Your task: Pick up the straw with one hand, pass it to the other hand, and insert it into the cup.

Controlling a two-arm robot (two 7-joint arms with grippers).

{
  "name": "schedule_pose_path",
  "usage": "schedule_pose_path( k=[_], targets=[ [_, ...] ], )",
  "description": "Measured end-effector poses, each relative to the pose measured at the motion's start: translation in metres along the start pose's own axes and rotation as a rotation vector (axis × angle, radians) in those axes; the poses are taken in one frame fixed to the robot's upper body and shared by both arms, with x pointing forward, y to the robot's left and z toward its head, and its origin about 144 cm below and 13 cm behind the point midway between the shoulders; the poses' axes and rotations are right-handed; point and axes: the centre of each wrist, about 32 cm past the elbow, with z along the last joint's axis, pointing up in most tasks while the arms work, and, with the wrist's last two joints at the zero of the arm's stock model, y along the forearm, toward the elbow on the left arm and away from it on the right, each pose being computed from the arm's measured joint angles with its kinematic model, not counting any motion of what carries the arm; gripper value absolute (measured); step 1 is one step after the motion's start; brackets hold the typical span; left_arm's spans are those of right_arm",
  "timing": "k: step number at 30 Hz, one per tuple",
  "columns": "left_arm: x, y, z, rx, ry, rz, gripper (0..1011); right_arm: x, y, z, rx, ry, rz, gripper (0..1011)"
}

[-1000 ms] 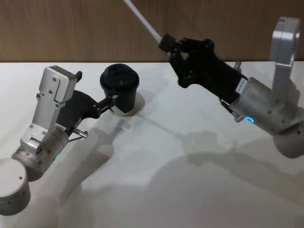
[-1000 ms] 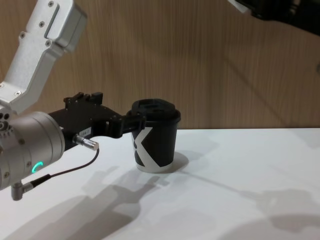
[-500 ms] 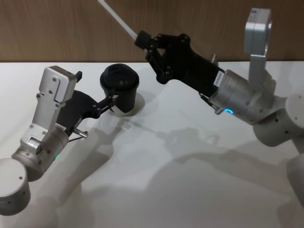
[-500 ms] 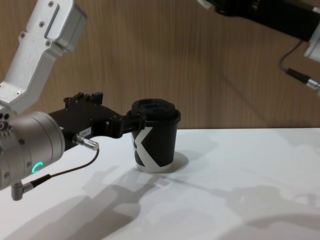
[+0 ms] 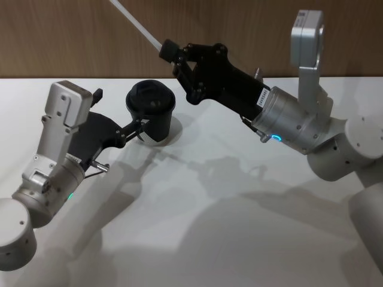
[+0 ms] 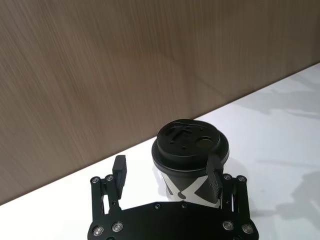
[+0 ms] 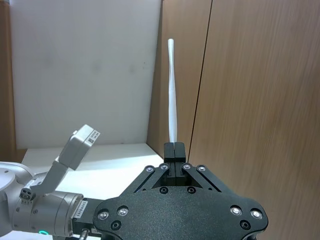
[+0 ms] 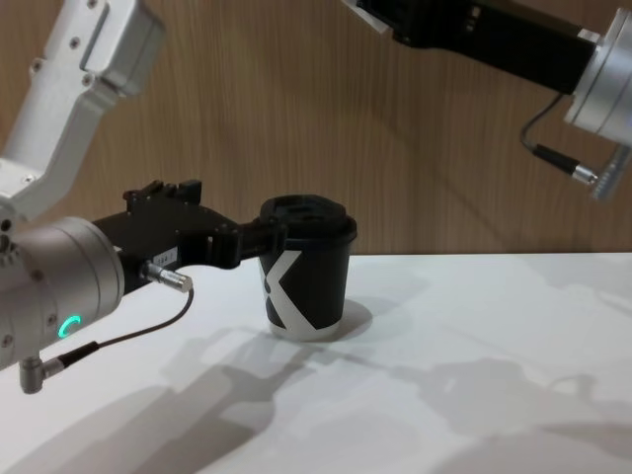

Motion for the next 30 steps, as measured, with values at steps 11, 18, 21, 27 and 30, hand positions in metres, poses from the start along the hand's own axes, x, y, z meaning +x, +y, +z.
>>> schedule_pose_path(
  k=[11, 18, 21, 27, 30],
  targets=[
    [0.013, 0.007, 0.005, -0.033, 0.114, -0.043, 1003, 0.001, 0.003, -0.003, -0.004, 0.003, -0.002, 0],
    [0.028, 0.017, 0.007, -0.067, 0.208, -0.088, 1003, 0.001, 0.004, -0.003, -0.004, 0.004, -0.002, 1],
    [0.036, 0.022, 0.007, -0.087, 0.255, -0.113, 1002, 0.001, 0.004, -0.004, -0.005, 0.004, -0.002, 1],
    [0.055, 0.035, 0.006, -0.134, 0.361, -0.172, 1003, 0.001, 0.004, -0.004, -0.005, 0.004, -0.002, 1],
    [0.063, 0.040, 0.006, -0.157, 0.406, -0.198, 1003, 0.001, 0.004, -0.004, -0.005, 0.005, -0.003, 1]
  ],
)
